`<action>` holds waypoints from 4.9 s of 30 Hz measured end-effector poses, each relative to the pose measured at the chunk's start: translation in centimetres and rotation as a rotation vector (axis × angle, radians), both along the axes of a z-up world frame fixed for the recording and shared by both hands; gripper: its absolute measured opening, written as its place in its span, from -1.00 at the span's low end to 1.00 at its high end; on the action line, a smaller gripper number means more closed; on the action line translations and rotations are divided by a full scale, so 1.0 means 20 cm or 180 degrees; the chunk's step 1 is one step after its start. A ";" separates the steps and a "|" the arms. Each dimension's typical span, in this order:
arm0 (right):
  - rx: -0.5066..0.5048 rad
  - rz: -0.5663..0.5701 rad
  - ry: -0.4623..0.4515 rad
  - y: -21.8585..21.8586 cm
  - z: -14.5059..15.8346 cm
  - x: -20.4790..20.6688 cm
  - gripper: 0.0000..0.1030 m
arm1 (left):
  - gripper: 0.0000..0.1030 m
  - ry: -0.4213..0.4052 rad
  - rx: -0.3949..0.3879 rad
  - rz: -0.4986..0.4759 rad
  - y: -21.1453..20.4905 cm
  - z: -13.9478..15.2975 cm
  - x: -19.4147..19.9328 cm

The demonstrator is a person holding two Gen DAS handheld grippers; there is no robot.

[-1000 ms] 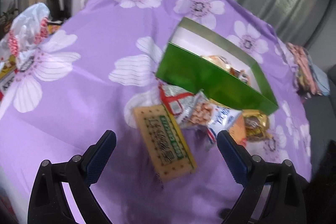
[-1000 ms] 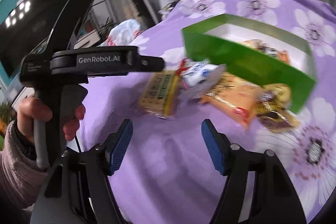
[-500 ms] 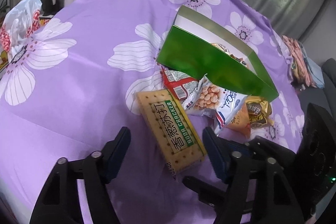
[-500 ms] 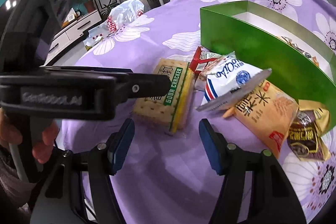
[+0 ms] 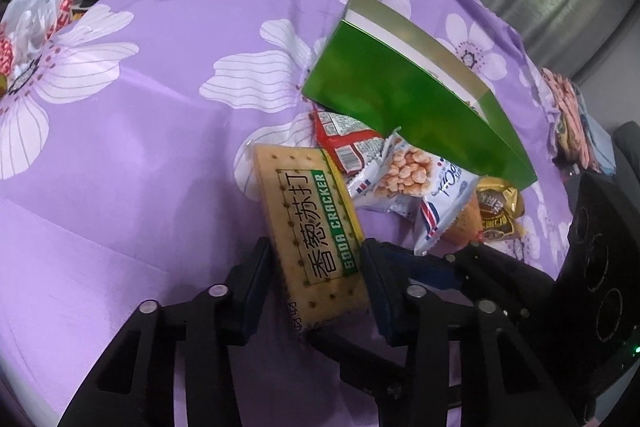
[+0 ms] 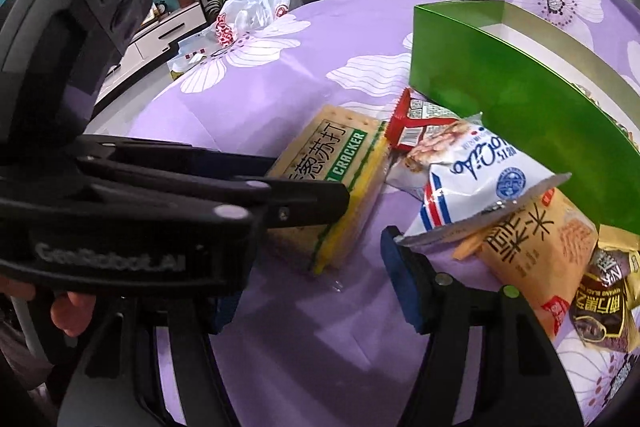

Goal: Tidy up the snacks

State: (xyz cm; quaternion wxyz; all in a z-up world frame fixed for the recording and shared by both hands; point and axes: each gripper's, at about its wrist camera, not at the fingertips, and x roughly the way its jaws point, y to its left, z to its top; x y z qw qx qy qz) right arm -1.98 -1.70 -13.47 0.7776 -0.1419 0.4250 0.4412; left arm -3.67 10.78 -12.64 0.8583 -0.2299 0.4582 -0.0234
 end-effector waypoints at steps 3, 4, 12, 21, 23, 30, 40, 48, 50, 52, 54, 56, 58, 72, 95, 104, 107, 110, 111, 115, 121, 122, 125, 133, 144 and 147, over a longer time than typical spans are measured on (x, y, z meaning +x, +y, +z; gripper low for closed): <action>-0.0014 0.0040 0.0001 0.02 0.00 0.00 0.21 | -0.22 0.0014 -0.0077 0.0047 0.03 -0.01 0.00; -0.0021 0.0067 0.0006 0.03 -0.01 0.00 0.12 | -0.22 0.0014 -0.0088 0.0053 0.03 -0.01 0.00; -0.0086 0.0141 -0.0111 0.06 0.00 -0.02 -0.03 | -0.23 0.0010 -0.0042 0.0070 0.03 -0.01 -0.01; -0.0001 0.0212 -0.0263 0.06 0.04 -0.08 -0.23 | -0.24 -0.0045 -0.0057 0.0122 0.06 0.02 -0.06; 0.0041 0.0204 -0.0293 0.05 0.06 -0.09 -0.23 | -0.24 -0.0081 -0.0075 0.0123 0.07 0.04 -0.07; 0.0311 0.0230 -0.0538 0.04 0.20 -0.18 -0.34 | -0.53 -0.0287 -0.0024 0.0080 0.05 0.14 -0.15; 0.0249 -0.0051 -0.0227 0.00 0.14 -0.16 -0.32 | -0.55 -0.0078 0.0019 0.0164 0.07 0.06 -0.15; 0.0208 -0.0157 0.0002 0.02 0.07 -0.11 0.36 | -0.55 -0.0027 -0.0086 0.0230 0.12 0.01 -0.13; 0.0124 -0.0099 0.0040 0.06 0.02 -0.08 0.37 | -0.54 -0.0029 -0.0132 0.0220 0.12 0.01 -0.12; 0.0006 -0.0068 0.0047 0.09 -0.02 -0.06 0.40 | -0.54 -0.0034 -0.0149 0.0199 0.12 0.00 -0.10; 0.0014 0.0028 -0.0026 0.13 -0.03 -0.05 0.41 | -0.54 -0.0043 -0.0153 0.0152 0.11 0.00 -0.09; -0.0072 0.0059 -0.0090 0.16 -0.03 -0.05 0.34 | -0.53 -0.0056 -0.0097 0.0183 0.11 0.00 -0.08; -0.0125 0.0079 -0.0141 0.17 -0.03 -0.05 0.28 | -0.53 -0.0054 -0.0126 0.0213 0.12 0.00 -0.08; 0.0192 -0.0075 -0.0292 0.07 0.05 -0.13 0.18 | -0.53 -0.0254 -0.0053 0.0134 0.07 0.10 -0.16; 0.0477 -0.0295 -0.0738 -0.14 0.33 -0.21 0.09 | -0.53 -0.0672 0.0103 -0.0100 -0.15 0.38 -0.20; 0.0602 -0.0390 -0.0898 -0.22 0.45 -0.21 0.09 | -0.53 -0.0821 0.0237 -0.0202 -0.23 0.54 -0.17; 0.0643 -0.0433 -0.0948 -0.26 0.50 -0.20 0.09 | -0.53 -0.0864 0.0300 -0.0257 -0.28 0.59 -0.15; 0.0679 -0.0482 -0.0990 -0.31 0.54 -0.18 0.09 | -0.53 -0.0897 0.0333 -0.0311 -0.32 0.63 -0.13; 0.0691 -0.0499 -0.1008 -0.32 0.55 -0.18 0.09 | -0.53 -0.0905 0.0341 -0.0331 -0.34 0.63 -0.13; 0.0717 -0.0516 -0.1061 -0.37 0.60 -0.16 -0.14 | -0.58 -0.0924 0.0284 -0.0525 -0.43 0.66 -0.09; 0.0614 -0.0708 -0.0893 -0.40 0.52 -0.01 -0.20 | -0.58 -0.0722 0.0199 -0.0610 -0.53 0.56 0.12; 0.0558 -0.0748 -0.0839 -0.42 0.49 0.02 -0.16 | -0.58 -0.0627 0.0166 -0.0596 -0.52 0.53 0.15; 0.0535 -0.0868 -0.0562 -0.51 0.39 0.06 -0.13 | -0.58 -0.0370 0.0021 -0.0467 -0.45 0.39 0.19; 0.0399 -0.0954 -0.0141 -0.66 0.21 -0.01 0.28 | 0.10 0.0035 0.0051 -0.0312 -0.36 0.13 0.16; 0.0171 -0.1064 -0.0096 -0.61 0.00 -0.10 0.59 | 0.10 0.0096 -0.0136 -0.0529 -0.41 0.02 0.18; 0.0126 -0.0947 -0.0133 -0.57 -0.03 -0.05 0.60 | 0.10 0.0087 -0.0154 -0.0554 -0.41 0.02 0.18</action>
